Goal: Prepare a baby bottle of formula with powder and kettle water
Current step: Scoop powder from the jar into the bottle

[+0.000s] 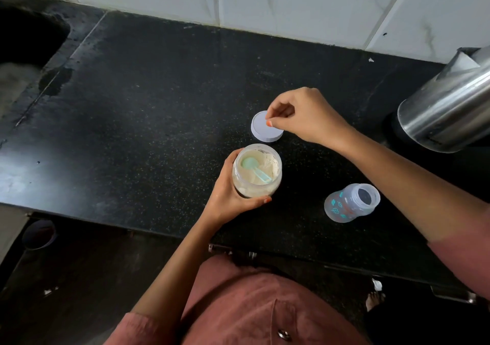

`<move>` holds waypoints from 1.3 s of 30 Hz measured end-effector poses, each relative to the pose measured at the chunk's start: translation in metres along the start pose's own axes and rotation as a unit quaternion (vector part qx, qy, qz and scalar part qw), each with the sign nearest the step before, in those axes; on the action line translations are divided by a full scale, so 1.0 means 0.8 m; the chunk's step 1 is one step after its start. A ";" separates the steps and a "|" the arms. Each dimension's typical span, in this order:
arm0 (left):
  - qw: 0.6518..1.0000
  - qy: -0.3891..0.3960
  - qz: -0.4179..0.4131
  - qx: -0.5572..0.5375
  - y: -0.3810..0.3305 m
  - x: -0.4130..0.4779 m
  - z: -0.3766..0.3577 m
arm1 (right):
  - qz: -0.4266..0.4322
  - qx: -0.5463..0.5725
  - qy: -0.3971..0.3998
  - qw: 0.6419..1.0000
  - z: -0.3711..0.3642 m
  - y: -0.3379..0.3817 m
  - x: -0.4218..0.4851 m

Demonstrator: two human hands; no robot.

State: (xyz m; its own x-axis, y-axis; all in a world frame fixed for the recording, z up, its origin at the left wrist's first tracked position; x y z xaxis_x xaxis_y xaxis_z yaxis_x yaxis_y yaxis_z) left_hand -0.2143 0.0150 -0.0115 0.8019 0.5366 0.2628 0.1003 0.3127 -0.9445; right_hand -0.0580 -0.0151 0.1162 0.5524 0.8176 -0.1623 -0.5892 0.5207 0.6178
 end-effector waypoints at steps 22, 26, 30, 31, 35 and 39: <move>0.999 -0.016 0.001 -0.048 0.002 -0.004 -0.003 | 0.002 -0.332 -0.001 0.943 -0.063 0.039 -0.065; 0.999 -0.020 0.002 -0.047 0.000 -0.004 -0.003 | 0.026 -0.300 -0.023 0.953 -0.054 0.037 -0.062; 0.999 -0.017 -0.002 -0.043 -0.002 -0.004 -0.003 | 0.052 -0.245 -0.026 0.968 -0.045 0.027 -0.061; 0.999 -0.017 -0.003 -0.042 -0.003 -0.004 -0.003 | 0.061 -0.237 -0.026 0.969 -0.044 0.024 -0.062; 0.999 -0.019 -0.003 -0.036 -0.004 -0.005 -0.003 | 0.080 -0.174 -0.033 0.981 -0.041 0.014 -0.069; 0.999 -0.019 -0.008 -0.031 -0.005 -0.005 -0.002 | 0.080 -0.110 -0.050 0.989 -0.034 0.005 -0.080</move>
State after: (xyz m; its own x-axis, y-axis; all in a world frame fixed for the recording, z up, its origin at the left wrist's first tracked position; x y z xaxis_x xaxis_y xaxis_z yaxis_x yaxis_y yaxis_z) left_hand -0.2170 0.0101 -0.0090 0.7767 0.5623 0.2839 0.1499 0.2728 -0.9503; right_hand -0.1117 -0.0585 0.1084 0.4904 0.8715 0.0086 -0.7825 0.4359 0.4447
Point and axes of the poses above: each hand's wrist, its own x-axis towards the middle knuckle, its own z-axis out of the back of the hand, y = z × x, the point moved 5 cm from there along x, towards the middle knuckle, and after that the axes turned 11 degrees about -z, right-handed, at the moved point
